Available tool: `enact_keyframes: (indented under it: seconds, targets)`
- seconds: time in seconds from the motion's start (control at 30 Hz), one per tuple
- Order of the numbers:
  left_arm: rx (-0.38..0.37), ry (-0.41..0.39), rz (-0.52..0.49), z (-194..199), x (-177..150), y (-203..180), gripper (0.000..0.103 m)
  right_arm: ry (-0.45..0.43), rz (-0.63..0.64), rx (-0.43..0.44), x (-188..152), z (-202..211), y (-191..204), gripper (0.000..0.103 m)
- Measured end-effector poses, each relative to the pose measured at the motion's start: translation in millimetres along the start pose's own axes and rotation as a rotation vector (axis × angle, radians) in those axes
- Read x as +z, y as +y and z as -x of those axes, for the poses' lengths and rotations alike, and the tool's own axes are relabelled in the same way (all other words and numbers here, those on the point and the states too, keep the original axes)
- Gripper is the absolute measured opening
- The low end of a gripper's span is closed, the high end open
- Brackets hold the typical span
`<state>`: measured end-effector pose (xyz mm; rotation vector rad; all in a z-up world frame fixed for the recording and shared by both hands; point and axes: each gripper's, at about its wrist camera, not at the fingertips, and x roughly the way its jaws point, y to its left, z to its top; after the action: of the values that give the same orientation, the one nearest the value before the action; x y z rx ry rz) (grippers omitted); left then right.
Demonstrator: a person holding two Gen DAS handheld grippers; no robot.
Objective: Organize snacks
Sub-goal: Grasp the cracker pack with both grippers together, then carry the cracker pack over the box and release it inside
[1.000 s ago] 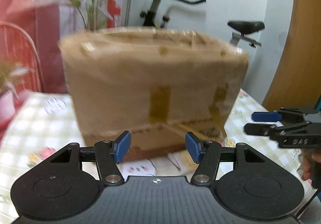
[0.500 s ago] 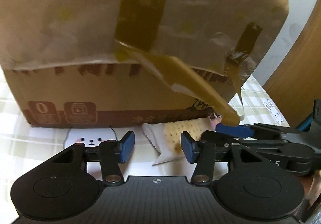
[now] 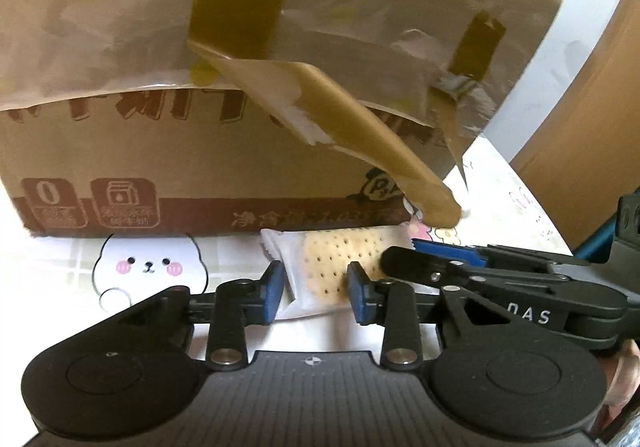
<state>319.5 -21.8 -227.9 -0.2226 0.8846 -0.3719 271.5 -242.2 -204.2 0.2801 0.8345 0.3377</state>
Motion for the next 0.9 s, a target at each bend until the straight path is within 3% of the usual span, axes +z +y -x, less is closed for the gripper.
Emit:
enact_keyframes:
  seconds: [0.1, 0.53, 0.8, 0.9]
  targets:
    - [0.006, -0.014, -0.005, 12.4, -7.4, -0.6, 0.033, -0.014, -0.002, 0.01, -3.9, 12.4, 3.1, 0.026]
    - [0.02, -0.211, -0.066, 95.3, -23.1, -27.4, 0.033, -0.165, 0.057, 0.045, -15.7, 88.2, 53.8, 0.026]
    - [0.02, -0.392, -0.115, 148.5, 18.3, -45.3, 0.033, -0.29, 0.138, 0.079, 29.5, 127.0, 86.1, 0.026]
    - [0.013, -0.436, -0.137, 151.8, 45.4, -49.9, 0.034, -0.33, 0.162, 0.092, 54.7, 136.0, 93.2, 0.026]
